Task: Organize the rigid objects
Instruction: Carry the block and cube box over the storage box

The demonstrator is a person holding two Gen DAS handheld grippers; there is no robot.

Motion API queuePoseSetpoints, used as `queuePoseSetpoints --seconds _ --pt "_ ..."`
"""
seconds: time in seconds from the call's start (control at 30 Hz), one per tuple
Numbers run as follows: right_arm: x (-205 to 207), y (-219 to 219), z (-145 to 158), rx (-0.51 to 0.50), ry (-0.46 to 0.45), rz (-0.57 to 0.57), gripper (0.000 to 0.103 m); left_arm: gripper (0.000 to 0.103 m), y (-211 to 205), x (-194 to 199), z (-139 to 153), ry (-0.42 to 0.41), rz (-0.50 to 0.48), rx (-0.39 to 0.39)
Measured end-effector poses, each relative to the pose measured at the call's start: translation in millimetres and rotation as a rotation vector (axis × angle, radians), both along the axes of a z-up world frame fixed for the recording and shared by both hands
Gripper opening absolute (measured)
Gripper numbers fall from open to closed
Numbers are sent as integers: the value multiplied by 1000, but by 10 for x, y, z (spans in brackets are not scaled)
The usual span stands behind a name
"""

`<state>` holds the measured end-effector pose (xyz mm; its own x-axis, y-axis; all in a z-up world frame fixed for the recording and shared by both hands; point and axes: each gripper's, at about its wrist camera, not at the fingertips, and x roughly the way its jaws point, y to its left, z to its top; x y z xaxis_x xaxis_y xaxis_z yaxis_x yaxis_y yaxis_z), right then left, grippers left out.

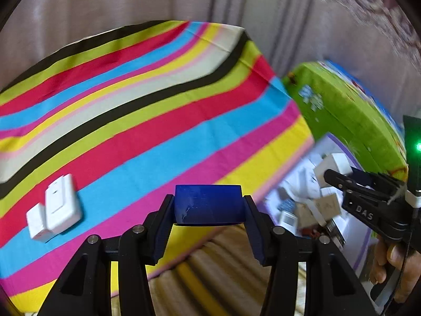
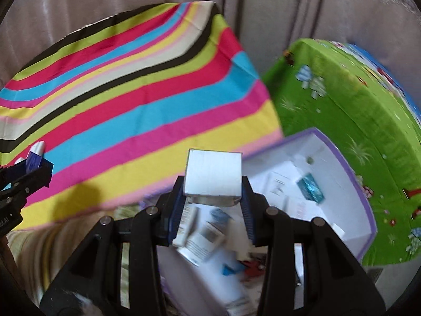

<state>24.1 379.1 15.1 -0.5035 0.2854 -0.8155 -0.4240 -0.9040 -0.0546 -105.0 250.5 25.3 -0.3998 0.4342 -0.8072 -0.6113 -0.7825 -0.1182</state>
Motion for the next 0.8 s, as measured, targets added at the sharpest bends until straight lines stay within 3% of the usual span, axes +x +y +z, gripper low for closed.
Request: queuePoseSetpoints --seconds 0.3,0.8 --pt "351 269 -128 -20 -17 -40 44 52 664 514 -57 -12 -185 -50" --pt "633 451 -220 7 -28 -83 44 52 976 957 -261 8 -372 -82"
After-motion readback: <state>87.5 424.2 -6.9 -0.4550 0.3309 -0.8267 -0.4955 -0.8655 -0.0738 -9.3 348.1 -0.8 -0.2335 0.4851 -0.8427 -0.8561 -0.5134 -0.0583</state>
